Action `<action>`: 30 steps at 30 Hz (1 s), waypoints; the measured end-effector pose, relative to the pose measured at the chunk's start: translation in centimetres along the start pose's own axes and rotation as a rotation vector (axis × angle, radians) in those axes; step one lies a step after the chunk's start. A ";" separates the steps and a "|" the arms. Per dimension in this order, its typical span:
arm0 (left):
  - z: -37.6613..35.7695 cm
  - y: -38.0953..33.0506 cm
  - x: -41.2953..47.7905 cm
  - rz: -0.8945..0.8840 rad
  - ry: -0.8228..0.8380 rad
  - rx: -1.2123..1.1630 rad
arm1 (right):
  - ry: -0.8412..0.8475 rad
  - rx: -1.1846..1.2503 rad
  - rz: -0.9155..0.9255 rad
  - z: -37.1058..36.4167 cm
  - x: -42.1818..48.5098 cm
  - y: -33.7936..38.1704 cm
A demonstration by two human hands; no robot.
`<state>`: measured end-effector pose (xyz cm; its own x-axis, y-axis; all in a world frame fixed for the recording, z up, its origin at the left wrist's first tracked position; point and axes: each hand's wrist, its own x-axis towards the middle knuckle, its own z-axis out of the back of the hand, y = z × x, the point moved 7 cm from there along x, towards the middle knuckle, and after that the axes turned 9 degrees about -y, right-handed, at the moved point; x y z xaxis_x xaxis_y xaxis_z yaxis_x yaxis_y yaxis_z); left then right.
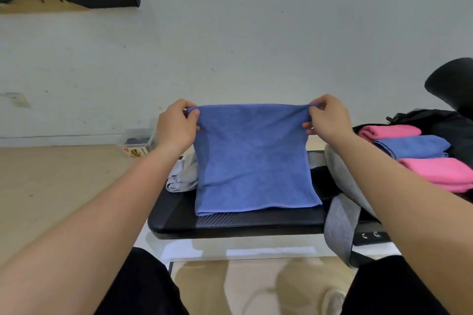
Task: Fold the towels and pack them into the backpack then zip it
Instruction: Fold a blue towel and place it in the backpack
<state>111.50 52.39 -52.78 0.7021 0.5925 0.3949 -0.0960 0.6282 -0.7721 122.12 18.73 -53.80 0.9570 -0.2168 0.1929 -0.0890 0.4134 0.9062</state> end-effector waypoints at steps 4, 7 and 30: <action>1.1 2.0 -3.8 -0.002 0.007 -0.061 | 0.034 0.097 -0.122 0.6 -2.6 -3.3; 1.5 3.0 -7.9 -0.049 0.058 -0.013 | 0.010 -0.045 -0.062 1.5 -4.8 -5.1; -15.6 -5.0 -19.8 -0.293 0.551 0.031 | 0.323 -0.193 0.202 0.3 -9.9 -7.9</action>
<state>109.04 29.66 -64.55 0.9624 0.0517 0.2668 0.1408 0.7448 -0.6522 113.24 17.30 -62.75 0.9657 0.1610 0.2037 -0.2596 0.5839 0.7692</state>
